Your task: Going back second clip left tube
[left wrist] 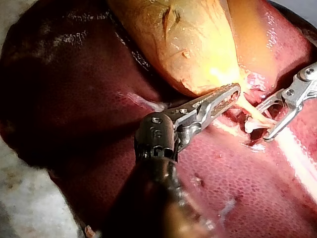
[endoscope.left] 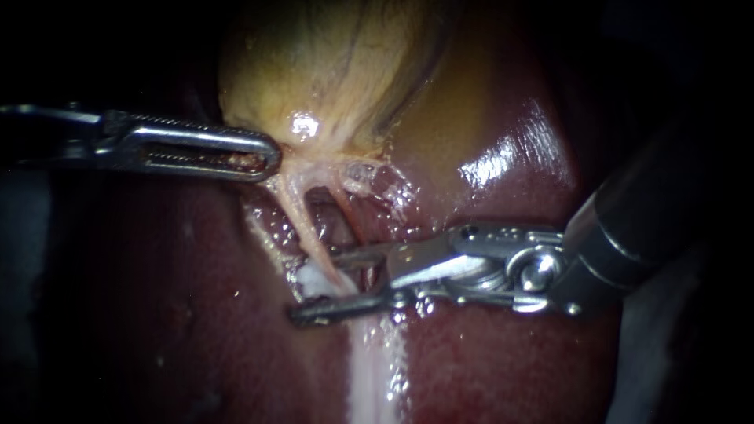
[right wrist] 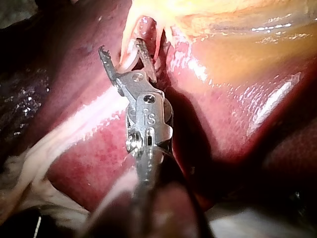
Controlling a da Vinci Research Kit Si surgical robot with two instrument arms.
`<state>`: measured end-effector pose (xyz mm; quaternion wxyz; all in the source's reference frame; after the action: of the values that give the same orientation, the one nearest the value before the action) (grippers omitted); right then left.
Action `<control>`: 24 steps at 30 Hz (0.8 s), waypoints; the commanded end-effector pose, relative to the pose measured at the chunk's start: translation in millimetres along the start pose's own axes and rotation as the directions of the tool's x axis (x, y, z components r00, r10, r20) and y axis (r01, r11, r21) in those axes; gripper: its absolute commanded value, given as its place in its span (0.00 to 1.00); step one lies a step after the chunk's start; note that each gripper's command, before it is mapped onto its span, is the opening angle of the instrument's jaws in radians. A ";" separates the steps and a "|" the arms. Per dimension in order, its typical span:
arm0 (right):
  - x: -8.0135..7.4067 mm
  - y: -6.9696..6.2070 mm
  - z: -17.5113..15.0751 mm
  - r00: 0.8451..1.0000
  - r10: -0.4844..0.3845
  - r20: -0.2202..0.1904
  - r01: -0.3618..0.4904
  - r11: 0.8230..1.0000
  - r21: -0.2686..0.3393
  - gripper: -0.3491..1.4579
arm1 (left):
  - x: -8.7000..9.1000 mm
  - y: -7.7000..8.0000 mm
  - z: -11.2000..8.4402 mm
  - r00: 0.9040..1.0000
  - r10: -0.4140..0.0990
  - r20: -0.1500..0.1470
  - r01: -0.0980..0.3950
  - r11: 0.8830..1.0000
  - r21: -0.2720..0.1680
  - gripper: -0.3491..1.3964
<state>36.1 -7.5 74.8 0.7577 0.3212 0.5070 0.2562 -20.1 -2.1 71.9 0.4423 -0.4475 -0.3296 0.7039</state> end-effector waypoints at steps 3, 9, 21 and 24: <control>0.0 0.0 -0.5 1.000 0.000 -0.001 0.000 1.000 -0.004 0.47 | 0.0 0.0 0.0 1.000 0.000 0.000 0.000 1.000 -0.001 0.00; -0.3 -0.2 -1.4 1.000 -0.001 0.000 0.001 1.000 0.001 0.47 | 0.0 0.0 0.0 1.000 0.000 0.001 0.000 1.000 -0.001 0.00; -0.7 -0.8 -0.7 1.000 -0.006 0.006 0.006 1.000 0.019 0.47 | 0.0 0.1 0.0 1.000 0.000 0.000 0.000 1.000 0.000 0.00; -0.8 -1.0 -0.2 1.000 -0.014 0.009 0.014 1.000 0.027 0.47 | 0.0 0.1 0.0 1.000 0.000 0.000 0.000 1.000 0.000 0.00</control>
<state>35.7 -8.8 74.5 0.7572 0.3292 0.5096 0.2422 -20.1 -2.1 71.8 0.4420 -0.4475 -0.3298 0.7040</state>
